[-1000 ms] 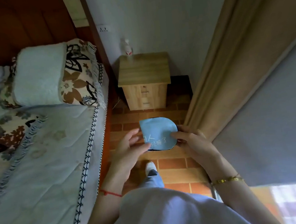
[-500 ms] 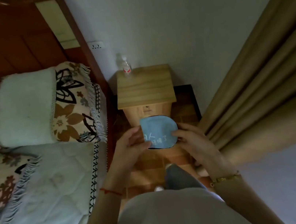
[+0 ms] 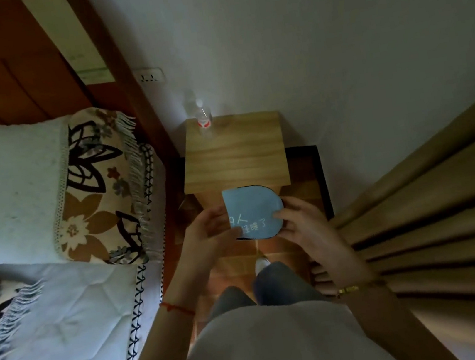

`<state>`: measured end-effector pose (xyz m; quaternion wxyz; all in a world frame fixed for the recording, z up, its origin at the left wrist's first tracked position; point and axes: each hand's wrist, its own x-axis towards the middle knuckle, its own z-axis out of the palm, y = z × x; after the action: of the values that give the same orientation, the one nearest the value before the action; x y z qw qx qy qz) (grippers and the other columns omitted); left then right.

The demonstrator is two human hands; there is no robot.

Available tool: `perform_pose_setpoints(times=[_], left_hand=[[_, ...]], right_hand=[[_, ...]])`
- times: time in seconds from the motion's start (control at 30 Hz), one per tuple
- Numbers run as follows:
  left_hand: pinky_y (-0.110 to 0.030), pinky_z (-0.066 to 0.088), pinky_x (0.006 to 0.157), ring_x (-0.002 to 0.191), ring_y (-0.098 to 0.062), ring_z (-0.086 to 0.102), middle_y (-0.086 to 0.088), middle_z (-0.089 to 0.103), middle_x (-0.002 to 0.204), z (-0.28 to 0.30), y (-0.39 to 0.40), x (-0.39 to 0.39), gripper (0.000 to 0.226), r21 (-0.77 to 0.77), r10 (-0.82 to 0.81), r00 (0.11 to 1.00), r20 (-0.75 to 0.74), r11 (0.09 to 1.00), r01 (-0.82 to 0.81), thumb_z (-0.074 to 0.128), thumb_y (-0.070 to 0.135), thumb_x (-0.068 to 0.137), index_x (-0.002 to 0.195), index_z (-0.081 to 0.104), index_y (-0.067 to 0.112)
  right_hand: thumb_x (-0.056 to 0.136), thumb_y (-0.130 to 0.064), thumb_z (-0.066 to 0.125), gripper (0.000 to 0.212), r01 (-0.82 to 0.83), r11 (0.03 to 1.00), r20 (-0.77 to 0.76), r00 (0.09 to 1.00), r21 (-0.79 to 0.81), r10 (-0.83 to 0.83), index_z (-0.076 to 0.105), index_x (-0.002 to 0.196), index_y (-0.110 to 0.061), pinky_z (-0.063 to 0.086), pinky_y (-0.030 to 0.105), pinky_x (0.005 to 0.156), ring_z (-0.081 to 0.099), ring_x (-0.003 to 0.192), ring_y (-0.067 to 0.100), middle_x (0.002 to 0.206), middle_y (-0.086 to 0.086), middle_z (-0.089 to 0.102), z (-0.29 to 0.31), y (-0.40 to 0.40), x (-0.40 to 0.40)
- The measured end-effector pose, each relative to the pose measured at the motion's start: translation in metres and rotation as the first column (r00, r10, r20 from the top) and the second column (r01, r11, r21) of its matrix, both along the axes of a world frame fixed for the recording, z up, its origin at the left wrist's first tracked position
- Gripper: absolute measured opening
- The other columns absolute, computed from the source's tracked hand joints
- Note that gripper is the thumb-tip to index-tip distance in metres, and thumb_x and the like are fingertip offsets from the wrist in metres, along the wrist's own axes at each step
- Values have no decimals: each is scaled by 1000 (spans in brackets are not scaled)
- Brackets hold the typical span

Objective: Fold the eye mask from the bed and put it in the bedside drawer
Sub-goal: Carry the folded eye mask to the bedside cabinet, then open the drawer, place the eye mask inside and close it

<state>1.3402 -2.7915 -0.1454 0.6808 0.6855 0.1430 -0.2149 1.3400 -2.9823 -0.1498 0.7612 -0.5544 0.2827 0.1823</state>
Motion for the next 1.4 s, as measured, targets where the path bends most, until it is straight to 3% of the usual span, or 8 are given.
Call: perform_pose_setpoints(times=[0.13,0.33,0.57,0.73,0.93,1.1,1.3,1.4], left_hand=[[-24,56,72,100,-22,71,-8,71,112,-40,-8,28,46,0,-11,1000,-19,1000,11,72,0,78,118,61,18],[-27,59,75,104,-27,69,-13,69,114,-131,-12,59,49,13,2,999,-41,1000,-1,68,-7,79,123,59,13],[-20,59,68,97,-21,70,-9,71,109,-265,-16,86,50,-10,17,998,-54,1000,-18,66,-10,79,125,58,9],[-33,58,82,105,-29,68,-17,69,115,-363,-20,104,52,-6,31,999,-38,1000,-31,68,-6,80,128,56,10],[-27,58,80,108,-26,68,-14,69,117,-461,-17,116,53,3,24,1000,-1,1000,-24,70,-1,80,129,57,14],[-27,59,82,103,-19,71,-7,72,112,-508,-13,120,51,17,-17,998,55,1000,16,70,4,82,130,57,16],[-14,55,65,87,-7,74,7,78,93,-539,-13,140,27,-26,-27,994,106,999,30,63,20,91,118,64,18],[-24,59,73,94,-15,74,-2,76,106,-560,-16,173,35,-59,-20,1000,14,998,20,55,29,95,122,61,7]], right_hand=[[87,-2,57,35,-1,1000,-8,1000,-27,1,59,120,-14,57,26,65,68,93,18,109,6,66,-37,-8,30],[86,-3,59,25,5,1000,-54,999,-13,-5,64,92,-27,58,26,63,72,83,16,96,2,72,-137,-8,59],[87,-2,57,22,1,1000,-72,997,-25,-2,64,91,-23,57,23,59,72,81,16,93,3,72,-275,-9,88],[87,2,56,19,19,1000,-74,997,5,-18,65,87,-14,57,25,55,72,75,17,89,7,72,-370,-11,110],[84,0,59,19,-12,999,-14,1000,-41,11,66,94,-15,59,26,65,70,91,23,99,9,72,-464,-15,123],[83,-3,62,20,11,1000,8,1000,-14,-11,64,98,-16,58,25,68,72,93,20,105,9,72,-512,-16,124],[85,-1,58,32,38,998,35,999,49,-40,60,117,-1,59,28,75,70,98,26,110,17,70,-532,-19,127],[86,-1,56,33,67,997,52,996,44,-70,59,119,1,57,32,83,66,106,30,116,20,67,-533,-20,130]])
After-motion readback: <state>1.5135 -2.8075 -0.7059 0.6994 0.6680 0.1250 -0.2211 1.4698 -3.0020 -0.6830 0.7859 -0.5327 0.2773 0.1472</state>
